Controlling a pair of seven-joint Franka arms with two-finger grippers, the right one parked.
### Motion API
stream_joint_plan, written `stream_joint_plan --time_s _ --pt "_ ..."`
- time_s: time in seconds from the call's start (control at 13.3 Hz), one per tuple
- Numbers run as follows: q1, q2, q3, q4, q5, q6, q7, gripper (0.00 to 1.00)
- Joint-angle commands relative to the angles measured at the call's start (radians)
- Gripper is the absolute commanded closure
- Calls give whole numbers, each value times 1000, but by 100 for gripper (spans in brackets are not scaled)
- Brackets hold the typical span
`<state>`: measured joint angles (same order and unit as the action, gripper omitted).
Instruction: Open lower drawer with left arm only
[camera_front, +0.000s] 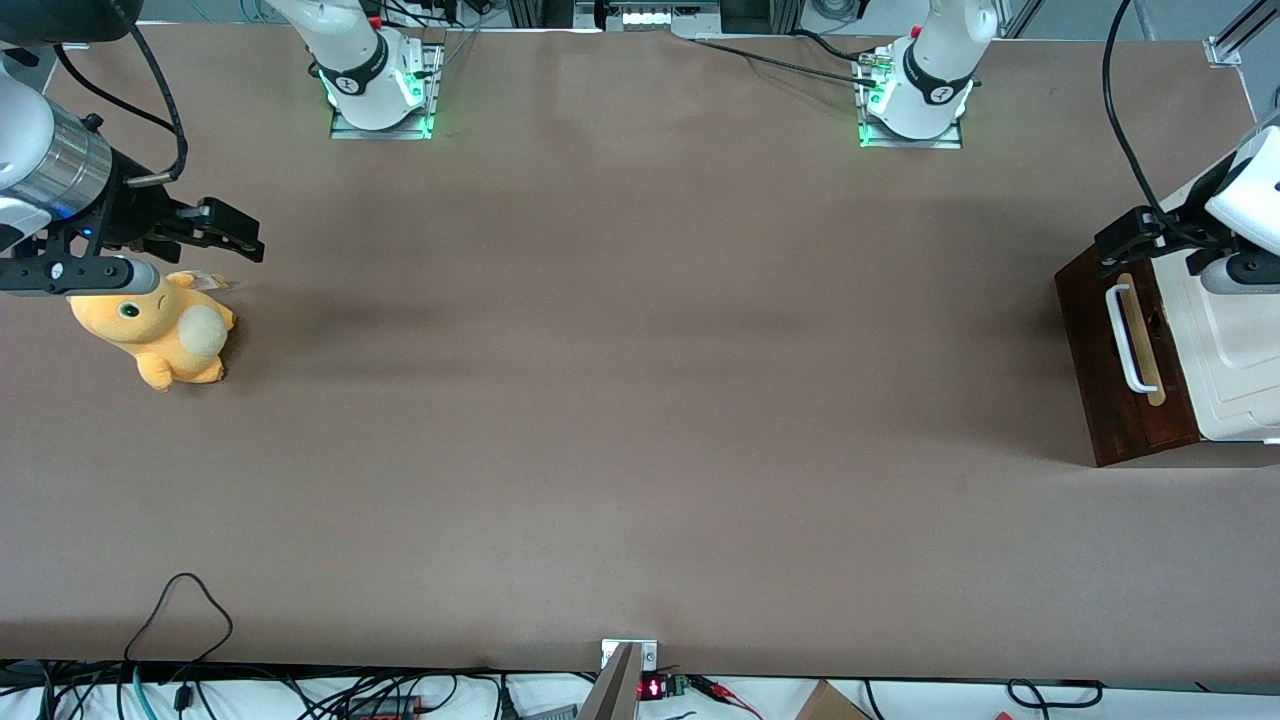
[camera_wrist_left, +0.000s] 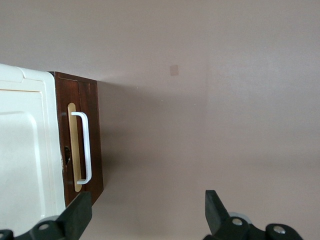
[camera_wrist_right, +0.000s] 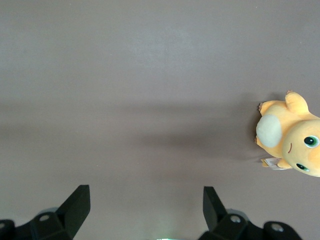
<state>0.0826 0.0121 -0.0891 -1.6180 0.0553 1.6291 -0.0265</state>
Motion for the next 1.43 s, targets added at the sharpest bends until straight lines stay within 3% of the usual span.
stream_joint_plan --time_s 0.0,1.12,1.35 --pt "6 14 -4 41 -26 -28 -1 0" --pt "8 28 -1 32 -23 -58 95 0" --pt "5 29 -3 30 11 -63 89 0"
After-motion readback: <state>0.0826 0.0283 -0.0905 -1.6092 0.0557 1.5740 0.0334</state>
